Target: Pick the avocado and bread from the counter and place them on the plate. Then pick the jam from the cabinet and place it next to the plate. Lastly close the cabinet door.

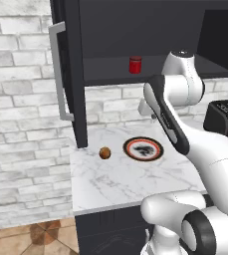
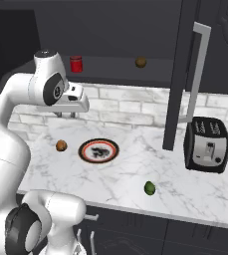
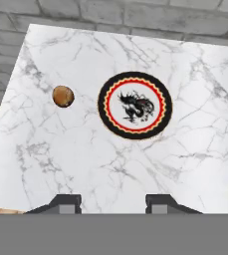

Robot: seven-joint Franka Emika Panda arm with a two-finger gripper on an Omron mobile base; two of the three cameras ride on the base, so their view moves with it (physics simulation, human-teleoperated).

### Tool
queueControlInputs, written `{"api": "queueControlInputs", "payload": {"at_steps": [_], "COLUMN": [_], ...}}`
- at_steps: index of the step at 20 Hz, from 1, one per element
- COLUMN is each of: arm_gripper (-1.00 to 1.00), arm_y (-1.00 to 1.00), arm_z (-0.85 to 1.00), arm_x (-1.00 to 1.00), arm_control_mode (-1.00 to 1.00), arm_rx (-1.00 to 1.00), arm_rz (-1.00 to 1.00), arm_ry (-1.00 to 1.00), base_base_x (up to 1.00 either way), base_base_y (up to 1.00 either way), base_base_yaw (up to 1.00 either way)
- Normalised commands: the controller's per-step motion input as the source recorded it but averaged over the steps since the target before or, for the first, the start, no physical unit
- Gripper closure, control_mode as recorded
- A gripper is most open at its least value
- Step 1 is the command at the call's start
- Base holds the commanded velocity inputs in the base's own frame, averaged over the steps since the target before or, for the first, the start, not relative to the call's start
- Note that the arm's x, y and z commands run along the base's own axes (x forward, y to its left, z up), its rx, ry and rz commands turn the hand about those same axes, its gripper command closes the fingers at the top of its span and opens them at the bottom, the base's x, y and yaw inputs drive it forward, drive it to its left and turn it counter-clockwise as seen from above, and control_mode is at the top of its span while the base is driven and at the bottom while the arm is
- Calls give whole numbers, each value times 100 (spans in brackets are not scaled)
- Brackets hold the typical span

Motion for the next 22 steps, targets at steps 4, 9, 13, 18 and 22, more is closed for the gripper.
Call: {"api": "queueControlInputs", "payload": {"at_steps": [4, 9, 13, 18, 22], "arm_gripper": [-100, -100, -100, -100, -100], "arm_y": [-4, -32, -35, -38, -52], "arm_z": [-9, -29, -26, -26, -26], "arm_x": [-22, -48, -37, -19, -1], "arm_control_mode": [-100, -100, -100, -100, -100], "arm_rx": [0, 0, 0, 0, 0], "arm_rz": [0, 0, 0, 0, -2], "arm_ry": [-3, -5, -5, -1, 0], "base_base_x": [0, 0, 0, 0, 0], "base_base_y": [0, 0, 0, 0, 0], "base_base_yaw": [0, 0, 0, 0, 0]}}
